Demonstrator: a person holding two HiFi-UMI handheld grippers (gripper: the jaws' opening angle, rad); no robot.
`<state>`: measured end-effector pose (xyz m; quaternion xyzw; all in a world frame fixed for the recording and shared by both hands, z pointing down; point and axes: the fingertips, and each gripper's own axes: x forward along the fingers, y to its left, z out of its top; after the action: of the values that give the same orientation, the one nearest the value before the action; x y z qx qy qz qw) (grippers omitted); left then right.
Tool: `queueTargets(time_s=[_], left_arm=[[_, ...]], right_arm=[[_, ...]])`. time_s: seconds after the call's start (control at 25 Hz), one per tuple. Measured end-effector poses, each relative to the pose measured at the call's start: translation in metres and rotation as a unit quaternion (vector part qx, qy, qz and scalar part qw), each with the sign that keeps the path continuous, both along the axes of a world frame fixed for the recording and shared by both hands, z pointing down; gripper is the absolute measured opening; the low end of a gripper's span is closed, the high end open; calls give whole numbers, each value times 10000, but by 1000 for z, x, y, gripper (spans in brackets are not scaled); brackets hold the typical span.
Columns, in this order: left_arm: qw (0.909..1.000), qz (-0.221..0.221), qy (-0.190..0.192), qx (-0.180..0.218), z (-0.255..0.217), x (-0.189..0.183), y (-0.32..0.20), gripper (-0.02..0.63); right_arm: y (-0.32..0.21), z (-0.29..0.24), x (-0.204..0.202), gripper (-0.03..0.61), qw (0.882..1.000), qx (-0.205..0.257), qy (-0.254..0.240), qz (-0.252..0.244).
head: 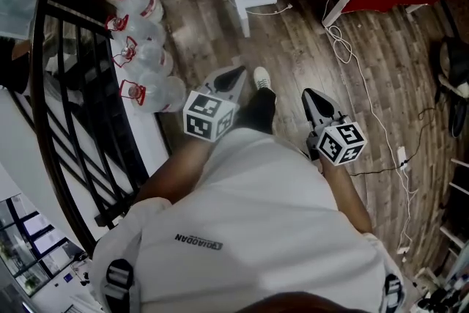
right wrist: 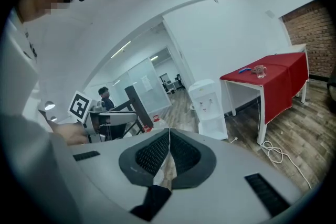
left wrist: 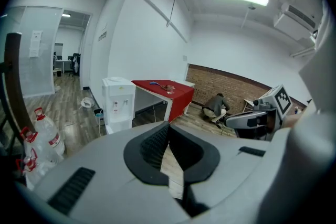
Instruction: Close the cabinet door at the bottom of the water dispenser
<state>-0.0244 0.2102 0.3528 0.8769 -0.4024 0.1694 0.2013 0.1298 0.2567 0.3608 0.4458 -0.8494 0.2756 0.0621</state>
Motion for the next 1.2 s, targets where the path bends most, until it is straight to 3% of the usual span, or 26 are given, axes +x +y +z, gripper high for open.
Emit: queueTargets(time_s=[0.32, 0.48, 0.72, 1.0, 1.2], left_arm=[[9994, 227, 247, 16, 1, 46, -106, -3], [9992, 150, 377, 37, -1, 55, -168, -3], [9993, -50, 353, 113, 15, 48, -245, -3], [9992, -367, 171, 50, 26, 30, -277, -3], [9956, -920, 90, -178, 44, -4, -287, -3]], right_arm=[[-86, 3, 37, 23, 9995, -131, 200, 208], [-140, 0, 42, 23, 9990, -259, 375, 21], [-222, 9, 41, 23, 9967, -281, 678, -356], [-289, 11, 10, 23, 9958, -248, 386, -796], [-325, 23, -24, 23, 9878, -453, 409, -1434]])
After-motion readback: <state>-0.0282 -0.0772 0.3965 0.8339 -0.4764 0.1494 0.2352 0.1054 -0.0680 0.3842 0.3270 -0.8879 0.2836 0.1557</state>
